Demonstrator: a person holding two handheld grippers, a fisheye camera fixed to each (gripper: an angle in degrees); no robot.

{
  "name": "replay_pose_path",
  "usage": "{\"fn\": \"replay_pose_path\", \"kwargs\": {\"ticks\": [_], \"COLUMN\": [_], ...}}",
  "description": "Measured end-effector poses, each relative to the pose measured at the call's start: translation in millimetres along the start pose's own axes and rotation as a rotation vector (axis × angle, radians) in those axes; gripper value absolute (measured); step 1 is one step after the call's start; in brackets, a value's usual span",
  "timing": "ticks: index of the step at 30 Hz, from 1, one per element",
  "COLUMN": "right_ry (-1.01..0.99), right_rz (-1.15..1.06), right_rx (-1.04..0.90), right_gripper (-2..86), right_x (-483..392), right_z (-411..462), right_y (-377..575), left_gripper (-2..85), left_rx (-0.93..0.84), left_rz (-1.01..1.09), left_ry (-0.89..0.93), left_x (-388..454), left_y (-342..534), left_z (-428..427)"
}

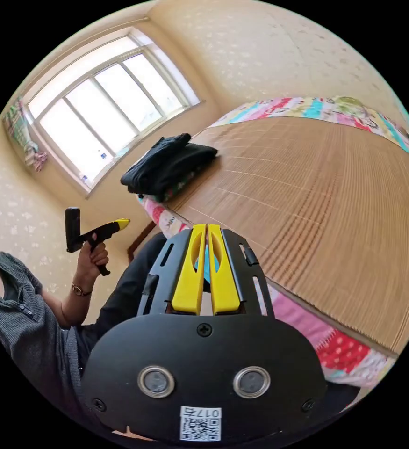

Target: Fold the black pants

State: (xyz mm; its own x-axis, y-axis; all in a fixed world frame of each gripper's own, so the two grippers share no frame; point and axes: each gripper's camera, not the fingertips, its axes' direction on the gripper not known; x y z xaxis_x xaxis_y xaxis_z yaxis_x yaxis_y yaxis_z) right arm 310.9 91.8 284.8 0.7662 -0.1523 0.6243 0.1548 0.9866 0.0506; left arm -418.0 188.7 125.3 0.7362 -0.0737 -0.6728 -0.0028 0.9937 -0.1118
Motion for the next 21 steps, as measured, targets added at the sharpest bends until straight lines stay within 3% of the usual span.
{"fn": "replay_pose_path", "kwargs": {"ticks": [4, 7, 10, 15, 18, 21], "right_ry": [0.266, 0.331, 0.426, 0.445, 0.413, 0.255], "right_rz": [0.361, 0.552, 0.673, 0.767, 0.866, 0.698], "right_rx": [0.180, 0.325, 0.338, 0.332, 0.309, 0.430], "right_gripper": [1.7, 4.0, 7.2, 8.9, 5.3, 3.7], "right_x": [85, 133, 188, 252, 276, 243], "right_z": [-111, -166, -181, -186, -175, -183], "right_y": [79, 125, 132, 91, 70, 39], "left_gripper": [-0.9, -1.0, -1.0, -1.0, -1.0, -1.0], "left_rx": [-0.094, -0.143, -0.193, -0.278, -0.299, -0.299], "left_rz": [0.148, 0.220, 0.230, 0.226, 0.199, 0.146], "left_ry": [0.077, 0.137, 0.176, 0.148, 0.109, 0.082], "left_x": [56, 90, 114, 140, 148, 150], "left_y": [-4, -5, -4, -4, -2, -2], "left_z": [45, 71, 93, 112, 115, 114]}}
